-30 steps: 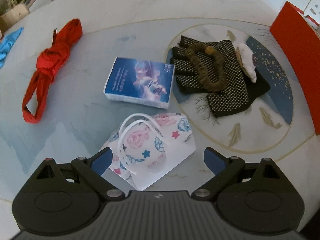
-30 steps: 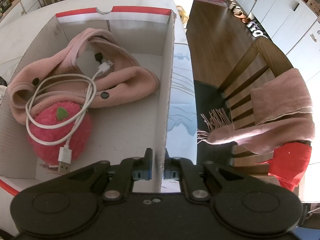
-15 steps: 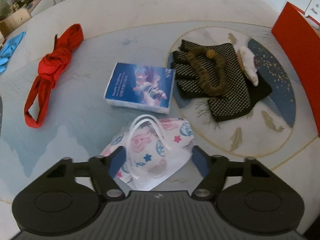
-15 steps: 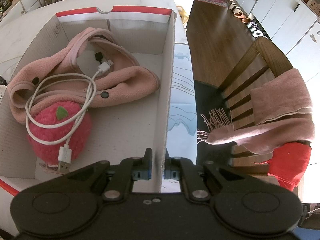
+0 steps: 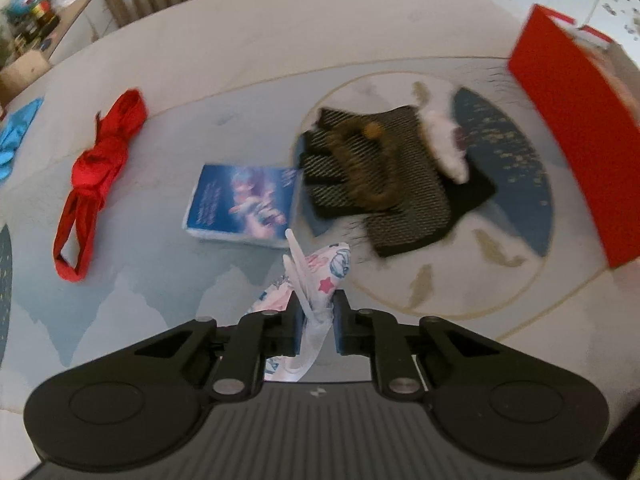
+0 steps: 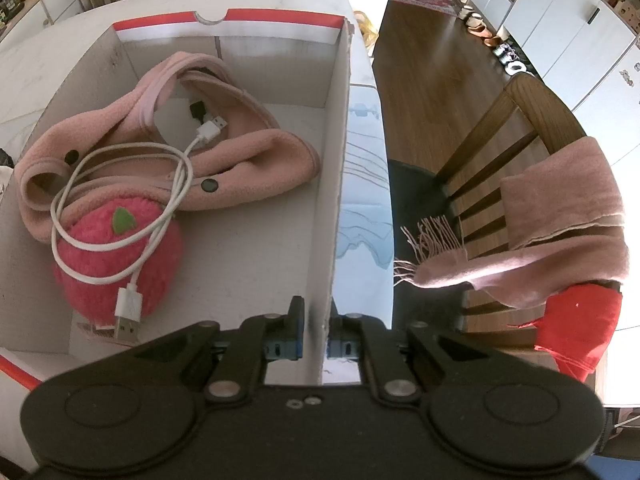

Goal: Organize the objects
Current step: 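Grasp the printed mask by its ear loop with the left gripper, then carry the mask over the box with the left gripper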

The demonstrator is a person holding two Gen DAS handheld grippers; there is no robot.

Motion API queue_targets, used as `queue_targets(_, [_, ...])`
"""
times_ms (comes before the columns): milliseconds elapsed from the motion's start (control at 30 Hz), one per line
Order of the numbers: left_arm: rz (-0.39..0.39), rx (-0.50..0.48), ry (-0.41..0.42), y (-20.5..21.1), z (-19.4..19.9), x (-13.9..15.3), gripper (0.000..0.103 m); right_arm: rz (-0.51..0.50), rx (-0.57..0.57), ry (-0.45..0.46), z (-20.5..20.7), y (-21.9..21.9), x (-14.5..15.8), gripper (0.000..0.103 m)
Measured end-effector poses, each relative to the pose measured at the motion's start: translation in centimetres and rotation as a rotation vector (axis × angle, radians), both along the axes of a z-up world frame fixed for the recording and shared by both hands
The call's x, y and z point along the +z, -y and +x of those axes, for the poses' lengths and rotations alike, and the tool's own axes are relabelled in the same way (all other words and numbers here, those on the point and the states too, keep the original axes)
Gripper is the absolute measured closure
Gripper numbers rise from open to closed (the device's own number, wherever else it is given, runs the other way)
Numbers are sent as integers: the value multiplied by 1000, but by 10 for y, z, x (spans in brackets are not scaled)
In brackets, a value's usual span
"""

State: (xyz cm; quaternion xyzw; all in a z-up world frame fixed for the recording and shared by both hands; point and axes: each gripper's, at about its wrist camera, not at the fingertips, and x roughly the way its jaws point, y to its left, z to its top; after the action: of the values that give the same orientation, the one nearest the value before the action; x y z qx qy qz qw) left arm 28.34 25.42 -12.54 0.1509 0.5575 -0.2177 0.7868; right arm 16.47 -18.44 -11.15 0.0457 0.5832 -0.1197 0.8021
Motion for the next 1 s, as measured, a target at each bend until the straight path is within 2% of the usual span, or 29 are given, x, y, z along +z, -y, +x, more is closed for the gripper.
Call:
queue_targets(433, [-81, -260, 92, 71, -35, 73, 89, -1, 5, -1, 0, 0, 0, 96])
queue_targets(1000, [-174, -580, 196, 174, -65, 136, 89, 6, 5, 4, 1, 0, 0, 97])
